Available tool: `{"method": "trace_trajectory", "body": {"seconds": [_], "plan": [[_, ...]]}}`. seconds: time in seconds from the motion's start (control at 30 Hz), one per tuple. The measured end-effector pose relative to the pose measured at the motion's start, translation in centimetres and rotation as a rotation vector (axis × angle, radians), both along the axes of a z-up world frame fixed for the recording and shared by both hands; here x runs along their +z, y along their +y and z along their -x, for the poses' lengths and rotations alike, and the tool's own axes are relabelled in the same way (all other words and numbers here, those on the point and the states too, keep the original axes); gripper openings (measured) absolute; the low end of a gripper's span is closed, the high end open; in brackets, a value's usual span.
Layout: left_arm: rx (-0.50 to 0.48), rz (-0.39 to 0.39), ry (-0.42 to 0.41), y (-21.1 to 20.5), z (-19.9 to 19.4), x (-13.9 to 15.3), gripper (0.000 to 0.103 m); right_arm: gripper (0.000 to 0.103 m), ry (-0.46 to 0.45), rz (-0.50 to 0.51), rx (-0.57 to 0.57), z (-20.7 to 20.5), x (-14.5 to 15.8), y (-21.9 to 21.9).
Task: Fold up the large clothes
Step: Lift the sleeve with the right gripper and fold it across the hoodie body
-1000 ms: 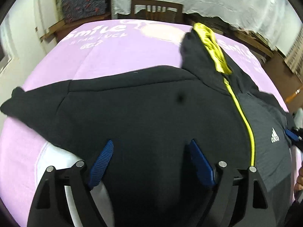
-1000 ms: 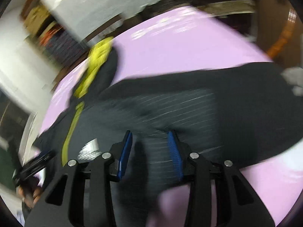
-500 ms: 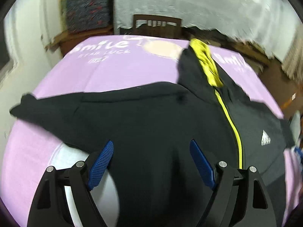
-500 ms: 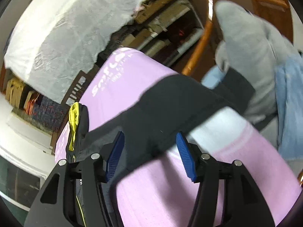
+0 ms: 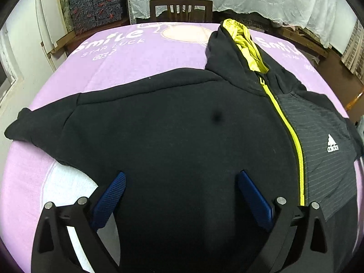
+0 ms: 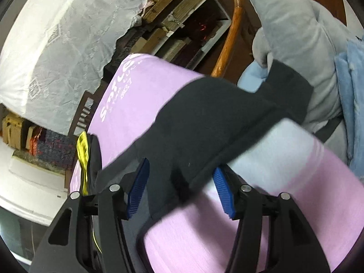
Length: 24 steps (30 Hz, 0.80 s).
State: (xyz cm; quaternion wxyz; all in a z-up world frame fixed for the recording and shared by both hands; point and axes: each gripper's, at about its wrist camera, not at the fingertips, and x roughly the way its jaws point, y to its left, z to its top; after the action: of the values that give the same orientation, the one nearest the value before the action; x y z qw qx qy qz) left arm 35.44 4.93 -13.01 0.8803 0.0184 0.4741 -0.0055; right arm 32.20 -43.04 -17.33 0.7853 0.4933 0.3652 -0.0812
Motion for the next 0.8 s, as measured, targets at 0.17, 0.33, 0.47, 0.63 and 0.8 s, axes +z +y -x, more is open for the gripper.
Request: {"method": "trace_trajectory", "body": {"seconds": [0.17,0.33,0.47,0.63,0.8], "plan": [[0.006,0.008,-0.008,0.2,0.1,0.1,0.099,0.056,-0.075,-0.091,-0.064,-1.3,-0.5,-2.2],[0.002,-0.016,-0.011,-0.2,0.4,0.0,0.100,0.049,-0.141,-0.210,-0.199,-0.2,-2.4,-5.2],[0.002,-0.013,-0.012,-0.2,0.4,0.0,0.100,0.049,-0.148,-0.208,-0.329,1.4,-3.6,-8.7],[0.002,-0.013,-0.012,-0.2,0.4,0.0,0.100,0.049,-0.115,-0.347,-0.295,0.2,-6.2,-10.5],[0.003,-0.017,-0.012,-0.3,0.3,0.0,0.100,0.033,-0.108,-0.301,-0.256,-0.7,-5.4,-10.9]]}}
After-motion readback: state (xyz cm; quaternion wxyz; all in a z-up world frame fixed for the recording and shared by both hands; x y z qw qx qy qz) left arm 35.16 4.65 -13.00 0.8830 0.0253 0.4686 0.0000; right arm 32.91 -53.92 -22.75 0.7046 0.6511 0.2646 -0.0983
